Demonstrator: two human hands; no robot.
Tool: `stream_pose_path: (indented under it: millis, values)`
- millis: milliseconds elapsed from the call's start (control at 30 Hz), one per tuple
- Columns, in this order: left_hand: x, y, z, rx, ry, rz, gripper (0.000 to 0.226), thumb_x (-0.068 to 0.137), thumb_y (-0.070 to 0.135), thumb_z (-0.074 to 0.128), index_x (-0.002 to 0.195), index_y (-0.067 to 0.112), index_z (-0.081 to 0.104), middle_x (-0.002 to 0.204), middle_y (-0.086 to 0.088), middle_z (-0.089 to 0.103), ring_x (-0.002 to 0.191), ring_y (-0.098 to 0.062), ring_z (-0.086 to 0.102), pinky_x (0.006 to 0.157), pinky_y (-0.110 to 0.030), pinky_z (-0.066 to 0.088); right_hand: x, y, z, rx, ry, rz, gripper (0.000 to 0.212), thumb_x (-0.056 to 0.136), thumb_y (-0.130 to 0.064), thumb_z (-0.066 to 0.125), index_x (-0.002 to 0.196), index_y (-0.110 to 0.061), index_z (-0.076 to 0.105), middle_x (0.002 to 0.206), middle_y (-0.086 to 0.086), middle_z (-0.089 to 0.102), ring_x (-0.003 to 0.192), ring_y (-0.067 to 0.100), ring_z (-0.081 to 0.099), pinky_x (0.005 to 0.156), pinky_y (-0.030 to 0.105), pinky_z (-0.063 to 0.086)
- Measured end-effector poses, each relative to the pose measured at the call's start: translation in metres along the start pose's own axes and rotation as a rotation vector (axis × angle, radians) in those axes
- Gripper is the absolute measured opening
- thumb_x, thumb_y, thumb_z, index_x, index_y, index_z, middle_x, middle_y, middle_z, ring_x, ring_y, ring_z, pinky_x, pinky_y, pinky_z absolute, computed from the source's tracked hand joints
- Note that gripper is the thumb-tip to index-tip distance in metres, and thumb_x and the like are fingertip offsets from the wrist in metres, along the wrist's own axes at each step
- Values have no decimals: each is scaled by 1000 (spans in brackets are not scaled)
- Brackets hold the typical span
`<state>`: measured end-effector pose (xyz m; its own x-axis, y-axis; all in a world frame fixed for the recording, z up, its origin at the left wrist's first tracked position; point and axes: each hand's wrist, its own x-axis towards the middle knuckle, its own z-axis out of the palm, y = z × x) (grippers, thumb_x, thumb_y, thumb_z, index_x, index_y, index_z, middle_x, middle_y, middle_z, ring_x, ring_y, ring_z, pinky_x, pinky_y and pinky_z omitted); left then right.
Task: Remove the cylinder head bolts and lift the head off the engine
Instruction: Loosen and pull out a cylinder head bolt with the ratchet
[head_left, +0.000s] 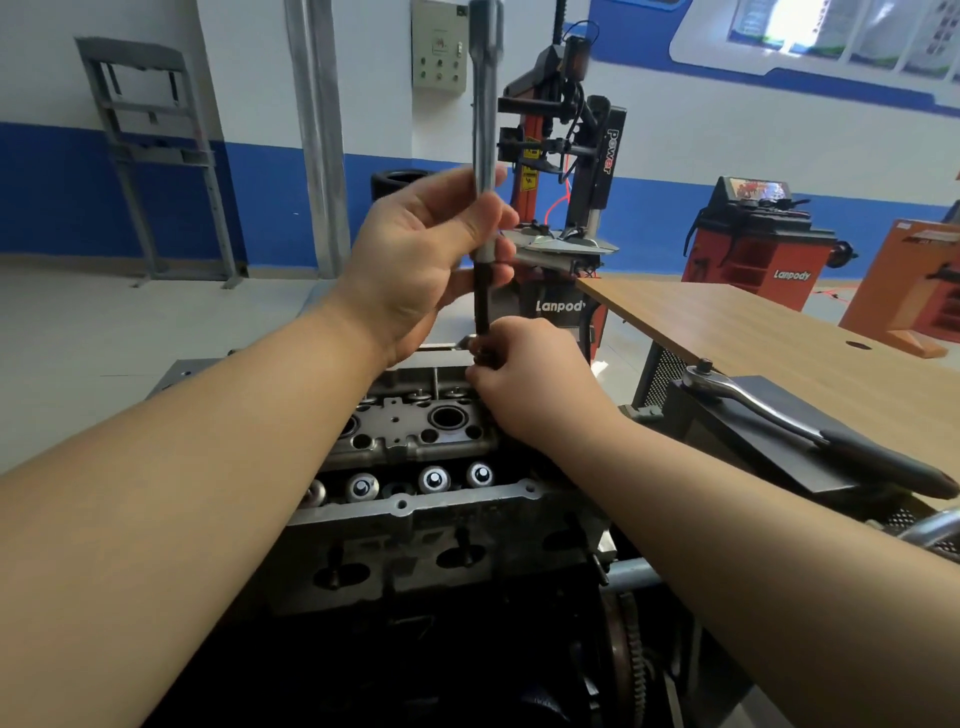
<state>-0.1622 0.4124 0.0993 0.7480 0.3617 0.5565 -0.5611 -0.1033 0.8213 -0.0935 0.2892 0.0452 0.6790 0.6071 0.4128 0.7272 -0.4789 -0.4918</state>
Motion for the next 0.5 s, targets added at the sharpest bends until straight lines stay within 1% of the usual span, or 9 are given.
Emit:
stream_pose_path:
  millis: [67,133,167,233,267,333,400,433,500]
  values:
    - [8,6,0,-87,66,42,23,108,13,58,130,11,67,99,-6,68,86,-20,67,83,-38,61,0,1,0,10,13,-11,26,95,-23,71,121,-22,74,117,-3,74,109,17,66,98,36,55]
    - [14,7,-5,-133,156,60,22,108,12,58,129,13,67,96,-4,68,85,-18,66,84,-37,59,1,3,-2,102,99,-24,25,96,-25,71,121,-24,74,114,-5,75,108,15,67,97,35,54]
    - [16,6,-9,-115,199,63,22,109,12,57,129,13,66,95,-3,68,85,-18,65,84,-36,59,1,4,-3,184,165,-32,24,96,-27,71,120,-25,74,109,-8,76,104,11,68,94,31,55]
    - [17,1,-16,4,255,57,22,109,12,56,129,15,67,96,-2,67,87,-18,61,83,-33,57,-1,6,-7,363,303,-69,20,98,-29,70,118,-28,71,100,-14,74,93,1,68,83,18,53]
    - [17,0,-17,71,265,54,22,110,14,56,128,16,68,96,-2,66,87,-18,59,82,-32,56,-2,6,-8,439,357,-87,18,99,-29,69,117,-28,69,97,-14,73,90,0,68,77,12,50]
    - [15,-3,-17,172,258,53,20,111,17,55,124,19,69,94,-1,64,85,-19,57,77,-30,54,-6,7,-13,555,402,-96,14,102,-29,66,116,-27,66,93,-11,73,86,2,69,74,13,50]
    - [11,-7,-16,288,215,79,16,111,24,56,120,23,69,91,-1,63,82,-16,57,75,-26,53,-9,6,-22,612,391,-73,11,104,-30,64,114,-26,65,91,-6,74,85,7,72,77,24,56]
    - [9,-9,-15,374,175,113,14,110,26,58,117,24,69,90,-2,64,80,-14,57,74,-24,53,-11,7,-30,614,398,-62,10,103,-32,64,111,-26,66,89,-5,74,83,9,72,76,27,56]
    - [3,-14,-10,575,69,194,10,108,25,62,114,21,70,88,-7,65,74,-9,57,71,-17,50,-21,14,-53,624,447,-52,9,101,-34,68,104,-26,69,80,-9,71,71,7,67,65,22,51]
